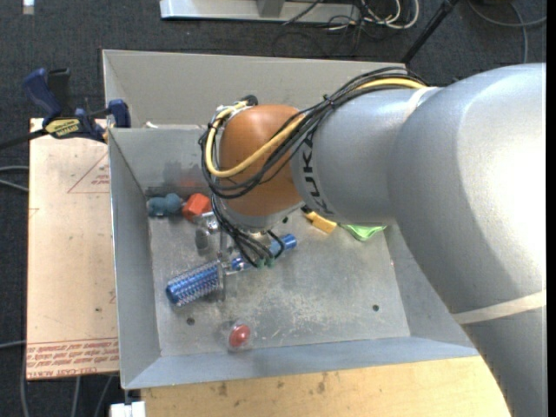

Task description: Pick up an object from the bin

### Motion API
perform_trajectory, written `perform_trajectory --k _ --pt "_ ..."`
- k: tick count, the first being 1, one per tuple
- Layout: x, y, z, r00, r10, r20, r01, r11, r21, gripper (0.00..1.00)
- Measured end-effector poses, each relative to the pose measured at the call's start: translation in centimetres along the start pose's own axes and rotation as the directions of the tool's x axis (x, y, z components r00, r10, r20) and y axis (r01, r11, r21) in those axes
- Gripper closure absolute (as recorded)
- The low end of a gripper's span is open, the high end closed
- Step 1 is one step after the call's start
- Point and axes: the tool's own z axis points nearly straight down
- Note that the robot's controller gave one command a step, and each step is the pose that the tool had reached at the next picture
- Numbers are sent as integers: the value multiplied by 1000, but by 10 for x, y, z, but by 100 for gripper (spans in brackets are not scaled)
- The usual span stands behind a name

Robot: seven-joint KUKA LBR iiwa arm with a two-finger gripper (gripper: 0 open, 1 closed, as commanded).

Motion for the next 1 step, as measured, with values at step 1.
perform_trajectory --k 1 --pt "-2 0 -2 1000 1 5 -1 1000 -1 100"
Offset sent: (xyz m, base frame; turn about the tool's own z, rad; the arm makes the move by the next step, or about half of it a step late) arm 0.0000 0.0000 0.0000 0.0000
